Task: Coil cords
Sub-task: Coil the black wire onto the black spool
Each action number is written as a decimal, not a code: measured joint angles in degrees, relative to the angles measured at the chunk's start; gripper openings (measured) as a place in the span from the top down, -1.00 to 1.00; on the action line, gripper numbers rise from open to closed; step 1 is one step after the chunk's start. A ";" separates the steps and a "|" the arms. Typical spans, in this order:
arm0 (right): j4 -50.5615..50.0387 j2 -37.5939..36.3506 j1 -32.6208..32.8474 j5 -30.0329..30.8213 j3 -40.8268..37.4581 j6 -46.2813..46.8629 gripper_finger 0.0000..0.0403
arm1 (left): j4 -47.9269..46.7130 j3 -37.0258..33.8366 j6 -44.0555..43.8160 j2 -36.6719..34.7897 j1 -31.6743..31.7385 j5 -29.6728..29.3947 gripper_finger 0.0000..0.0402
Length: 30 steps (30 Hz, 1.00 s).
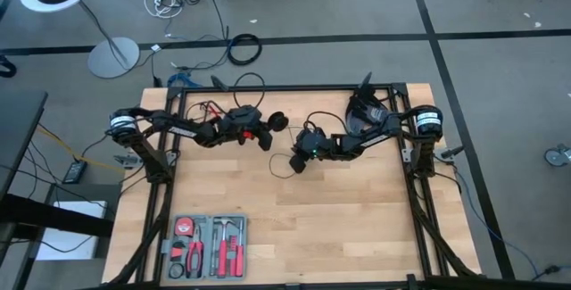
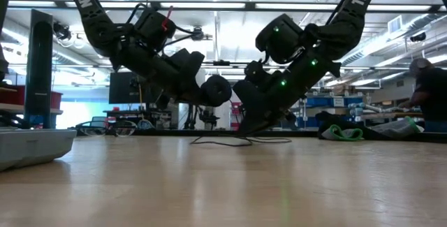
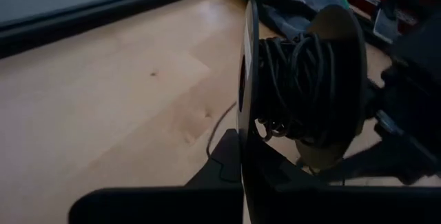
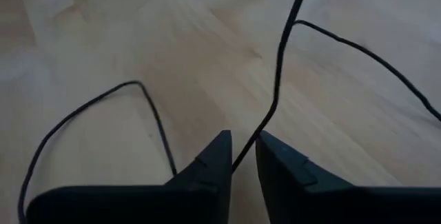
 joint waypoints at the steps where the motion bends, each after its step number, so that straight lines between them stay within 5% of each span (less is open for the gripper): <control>1: -0.33 0.00 -0.02 -0.01 0.00 0.02 0.70 | 0.33 0.02 -0.02 0.00 0.28 0.04 1.00; 20: -4.01 -0.22 1.04 0.16 -0.01 1.06 0.98 | -0.10 1.62 0.09 0.00 1.50 1.04 1.00; 24: 1.33 -0.22 2.28 -3.14 0.17 1.12 0.99 | -1.48 1.62 0.11 0.00 1.50 0.94 1.00; 30: -4.24 3.95 2.75 -7.12 7.39 0.64 0.99 | -1.73 1.62 0.00 0.00 1.21 0.93 1.00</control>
